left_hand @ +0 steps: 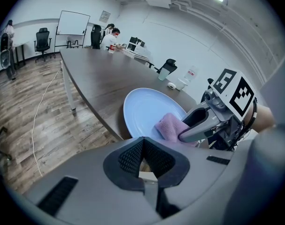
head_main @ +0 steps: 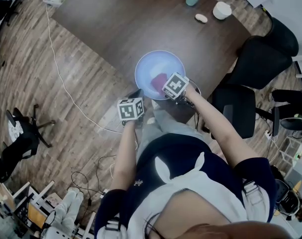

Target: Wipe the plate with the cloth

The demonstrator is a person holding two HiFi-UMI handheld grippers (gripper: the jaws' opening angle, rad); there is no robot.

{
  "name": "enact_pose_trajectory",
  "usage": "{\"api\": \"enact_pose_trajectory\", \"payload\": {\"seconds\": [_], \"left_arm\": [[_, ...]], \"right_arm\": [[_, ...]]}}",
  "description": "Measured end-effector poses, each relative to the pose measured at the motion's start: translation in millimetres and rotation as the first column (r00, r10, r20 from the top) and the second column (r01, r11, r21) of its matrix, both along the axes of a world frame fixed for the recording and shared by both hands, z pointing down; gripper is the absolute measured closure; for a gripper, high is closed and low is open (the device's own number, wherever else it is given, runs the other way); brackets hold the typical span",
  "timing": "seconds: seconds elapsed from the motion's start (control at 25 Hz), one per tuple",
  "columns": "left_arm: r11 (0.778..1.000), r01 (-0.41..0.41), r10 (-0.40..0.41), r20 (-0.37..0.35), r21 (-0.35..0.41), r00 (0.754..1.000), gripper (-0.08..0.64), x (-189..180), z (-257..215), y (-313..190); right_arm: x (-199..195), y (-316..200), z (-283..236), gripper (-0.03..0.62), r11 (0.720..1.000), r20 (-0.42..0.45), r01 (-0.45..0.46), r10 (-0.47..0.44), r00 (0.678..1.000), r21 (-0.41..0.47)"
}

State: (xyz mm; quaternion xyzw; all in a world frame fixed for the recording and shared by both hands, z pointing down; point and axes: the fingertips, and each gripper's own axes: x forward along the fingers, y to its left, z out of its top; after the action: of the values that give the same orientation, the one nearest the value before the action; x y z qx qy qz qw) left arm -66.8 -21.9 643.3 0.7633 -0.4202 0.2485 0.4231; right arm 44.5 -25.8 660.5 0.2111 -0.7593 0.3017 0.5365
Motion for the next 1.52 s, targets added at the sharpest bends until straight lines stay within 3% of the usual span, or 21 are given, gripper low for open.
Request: {"api": "enact_pose_trajectory", "payload": {"seconds": [0.16, 0.36, 0.6, 0.72, 1.12, 1.52], "left_arm": [[1.0, -0.003, 0.003, 0.002, 0.0, 1.0, 0.555, 3.3, 1.0, -3.0], [1.0, -0.012, 0.012, 0.009, 0.0, 1.0, 0.555, 3.4, 0.7, -1.2], [1.0, -0.021, 0.021, 0.014, -0.001, 1.0, 0.555, 4.7, 0.5, -2.7], [1.0, -0.025, 0.025, 0.016, -0.002, 1.0, 0.555, 4.5, 0.7, -2.4], [1.0, -0.028, 0.029, 0.016, -0.007, 0.999, 0.555, 3.0, 0.8, -2.0], [1.0, -0.029, 0.029, 0.009, -0.012, 1.0, 0.555, 3.7, -1.2, 0.2]], "right_arm": [[11.4, -3.0, 1.2, 0.449, 1.0, -0.013, -0.003, 0.003, 1.0, -0.019], [28.7, -18.4, 1.7, 0.448, 0.999, -0.085, -0.028, 0.031, 0.996, 0.037], [30.5, -27.7, 2.7, 0.448, 0.993, -0.051, -0.111, 0.112, 0.992, 0.028], [46.1, -40.7, 2.4, 0.448, 0.983, -0.081, -0.172, 0.178, 0.981, 0.07], [49.9, -48.1, 3.2, 0.448, 0.931, -0.023, -0.359, 0.361, 0.932, 0.072], [47.0, -68.2, 0.3, 0.448, 0.903, -0.01, -0.41, 0.415, 0.91, 0.131]]}}
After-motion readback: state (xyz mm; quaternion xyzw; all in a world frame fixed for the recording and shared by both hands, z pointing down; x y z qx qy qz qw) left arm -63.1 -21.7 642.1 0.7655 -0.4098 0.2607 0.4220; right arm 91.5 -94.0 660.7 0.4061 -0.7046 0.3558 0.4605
